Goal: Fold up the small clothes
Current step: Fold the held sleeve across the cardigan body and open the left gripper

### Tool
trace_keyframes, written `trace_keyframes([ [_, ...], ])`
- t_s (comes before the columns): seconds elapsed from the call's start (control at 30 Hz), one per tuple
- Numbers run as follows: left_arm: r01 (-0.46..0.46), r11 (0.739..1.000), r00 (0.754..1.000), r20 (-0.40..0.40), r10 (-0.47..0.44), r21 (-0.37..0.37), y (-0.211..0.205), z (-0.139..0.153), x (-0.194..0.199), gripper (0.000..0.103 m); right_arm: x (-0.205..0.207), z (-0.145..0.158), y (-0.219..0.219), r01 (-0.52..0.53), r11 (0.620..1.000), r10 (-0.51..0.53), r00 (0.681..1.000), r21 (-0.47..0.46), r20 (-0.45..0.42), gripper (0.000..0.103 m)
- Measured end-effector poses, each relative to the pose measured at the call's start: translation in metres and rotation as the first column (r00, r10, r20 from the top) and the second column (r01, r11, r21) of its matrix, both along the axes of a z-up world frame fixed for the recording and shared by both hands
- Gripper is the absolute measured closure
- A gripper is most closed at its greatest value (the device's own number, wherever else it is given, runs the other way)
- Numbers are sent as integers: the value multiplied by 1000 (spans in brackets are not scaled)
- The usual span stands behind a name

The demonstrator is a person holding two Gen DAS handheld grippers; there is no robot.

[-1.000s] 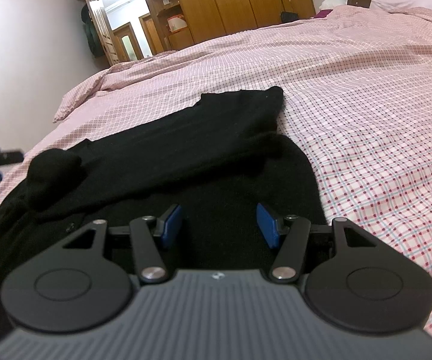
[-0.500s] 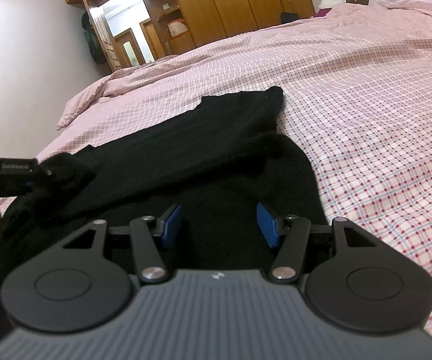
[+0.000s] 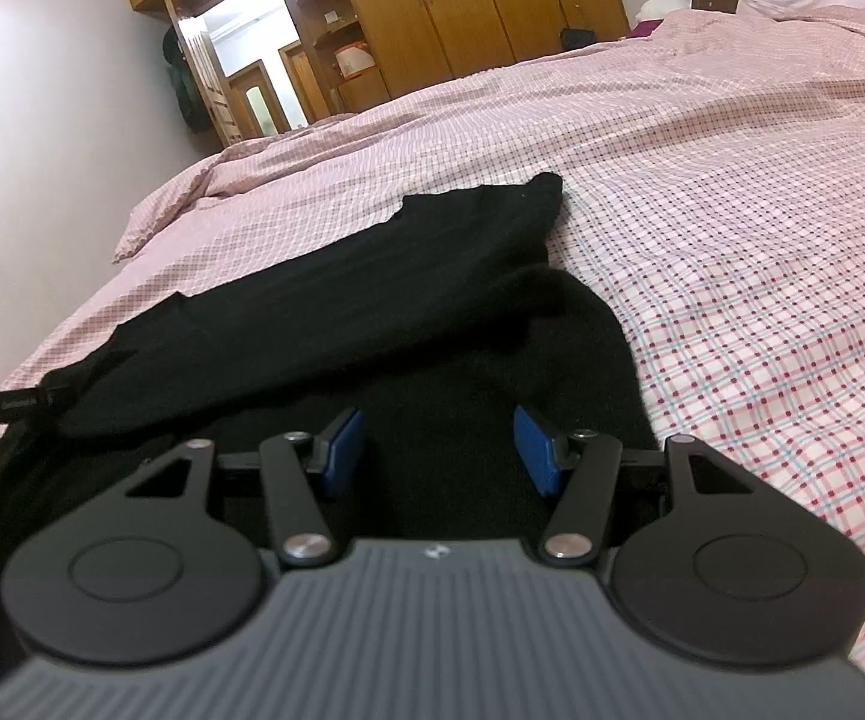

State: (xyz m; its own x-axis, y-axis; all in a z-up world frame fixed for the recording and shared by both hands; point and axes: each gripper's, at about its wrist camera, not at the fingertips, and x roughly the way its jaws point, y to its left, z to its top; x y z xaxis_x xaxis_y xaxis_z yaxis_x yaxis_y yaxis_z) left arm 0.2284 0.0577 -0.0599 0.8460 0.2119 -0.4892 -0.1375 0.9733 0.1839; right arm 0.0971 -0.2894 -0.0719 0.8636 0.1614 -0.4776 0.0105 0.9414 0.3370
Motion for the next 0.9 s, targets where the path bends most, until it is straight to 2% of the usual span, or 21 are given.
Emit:
trace_keyframes([
  [0.17, 37, 998, 998, 56, -34, -56, 4, 29, -22, 39, 1, 13, 4, -8, 1000, 7, 1000, -28, -12, 43],
  [0.3, 40, 995, 994, 108, -30, -87, 4, 50, -33, 39, 4, 35, 5, -11, 1000, 12, 998, -13, 61, 43],
  [0.47, 108, 980, 988, 127, -87, -169, 2, 65, -37, 40, 26, 49, 4, -16, 1000, 16, 996, -10, 90, 43],
  [0.6, 167, 961, 984, 103, -147, -222, -1, 54, -25, 40, 52, 41, 4, -4, 999, 6, 998, -35, 61, 43],
  [0.7, 171, 955, 985, 35, -168, -241, -1, 34, -4, 40, 65, 24, 1, 25, 999, -24, 1000, -33, 8, 44],
  [0.8, 77, 975, 995, -48, -89, -209, 6, 7, 15, 40, 72, 5, -3, 41, 999, -42, 999, -34, -33, 46],
  [0.87, 76, 983, 995, -56, -86, -170, 6, -7, 17, 40, 70, 0, -4, 34, 999, -34, 999, -27, -11, 46],
  [0.9, 86, 988, 995, -47, -93, -125, 0, -9, 15, 40, 70, 0, -4, 34, 999, -34, 999, -26, -11, 46],
])
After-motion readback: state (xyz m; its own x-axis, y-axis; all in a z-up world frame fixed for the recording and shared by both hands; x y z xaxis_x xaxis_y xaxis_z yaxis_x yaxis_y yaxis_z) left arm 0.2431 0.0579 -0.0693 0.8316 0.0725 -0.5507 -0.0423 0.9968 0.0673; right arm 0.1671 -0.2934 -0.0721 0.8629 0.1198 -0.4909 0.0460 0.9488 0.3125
